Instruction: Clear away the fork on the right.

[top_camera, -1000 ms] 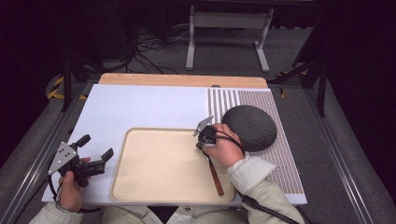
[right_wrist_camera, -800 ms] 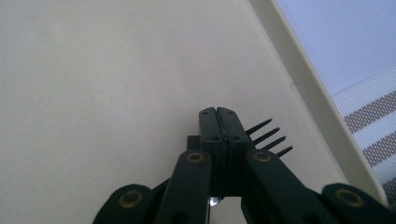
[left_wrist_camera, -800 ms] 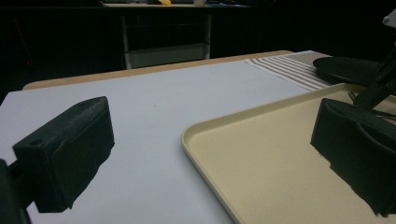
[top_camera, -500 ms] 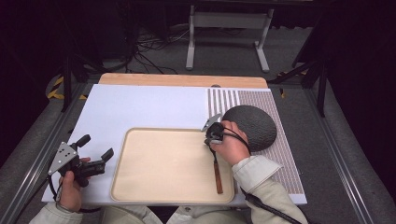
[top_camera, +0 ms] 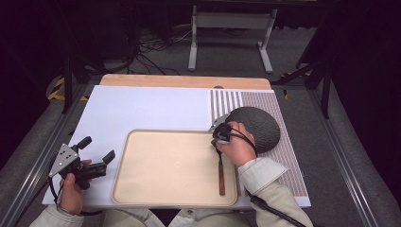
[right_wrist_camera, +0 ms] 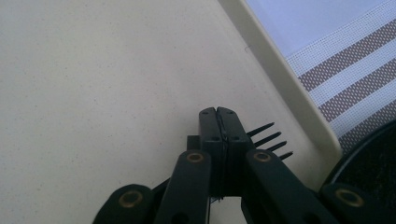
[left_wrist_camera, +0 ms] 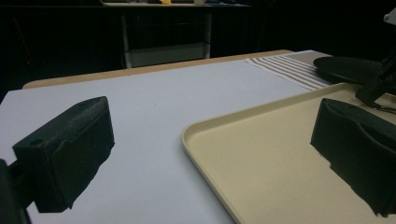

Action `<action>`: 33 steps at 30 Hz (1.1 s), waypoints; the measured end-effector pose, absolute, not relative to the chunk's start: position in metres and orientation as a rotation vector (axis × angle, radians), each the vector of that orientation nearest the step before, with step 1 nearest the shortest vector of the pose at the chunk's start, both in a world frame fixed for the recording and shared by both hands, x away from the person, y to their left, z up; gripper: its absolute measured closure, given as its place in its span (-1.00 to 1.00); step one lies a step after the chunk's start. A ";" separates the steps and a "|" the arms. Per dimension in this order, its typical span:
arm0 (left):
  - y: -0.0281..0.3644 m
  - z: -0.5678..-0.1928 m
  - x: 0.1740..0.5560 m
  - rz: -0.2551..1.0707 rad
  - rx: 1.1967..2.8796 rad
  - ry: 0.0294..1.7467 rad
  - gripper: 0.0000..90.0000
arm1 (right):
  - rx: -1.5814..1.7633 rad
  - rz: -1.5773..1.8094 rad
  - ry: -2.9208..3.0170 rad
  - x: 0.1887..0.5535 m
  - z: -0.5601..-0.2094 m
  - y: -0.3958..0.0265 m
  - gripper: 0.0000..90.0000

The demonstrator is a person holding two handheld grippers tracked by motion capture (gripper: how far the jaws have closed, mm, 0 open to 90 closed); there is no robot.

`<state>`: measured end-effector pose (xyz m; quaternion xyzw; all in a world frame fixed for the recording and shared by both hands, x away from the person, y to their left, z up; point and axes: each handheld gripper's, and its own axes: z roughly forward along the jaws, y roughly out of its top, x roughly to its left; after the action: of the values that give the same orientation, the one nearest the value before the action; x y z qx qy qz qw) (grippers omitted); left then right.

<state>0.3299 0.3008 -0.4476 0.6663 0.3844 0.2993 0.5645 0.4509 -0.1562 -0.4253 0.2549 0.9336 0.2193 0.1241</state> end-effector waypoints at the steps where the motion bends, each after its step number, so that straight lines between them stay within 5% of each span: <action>1: 0.301 -0.448 0.330 0.704 1.567 0.904 -1.00 | 0.745 0.638 2.724 0.451 -0.425 -0.156 1.00; 23: 0.301 -0.448 0.330 0.704 1.571 0.904 -1.00 | 0.745 0.698 2.691 0.447 -0.414 -0.161 0.89; 25: 0.301 -0.448 0.330 0.705 1.568 0.904 -1.00 | 0.729 0.726 2.685 0.445 -0.409 -0.161 0.70; 28: 0.301 -0.448 0.330 0.706 1.568 0.904 -1.00 | 0.722 0.814 2.666 0.441 -0.403 -0.161 0.06; 33: 0.301 -0.447 0.330 0.706 1.568 0.906 -1.00 | 0.673 0.913 2.638 0.436 -0.395 -0.162 -0.44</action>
<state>0.3297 0.3006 -0.4474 0.6664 0.3848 0.2999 0.5638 0.4358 -0.1616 -0.3946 0.2321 0.9103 0.3150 0.1350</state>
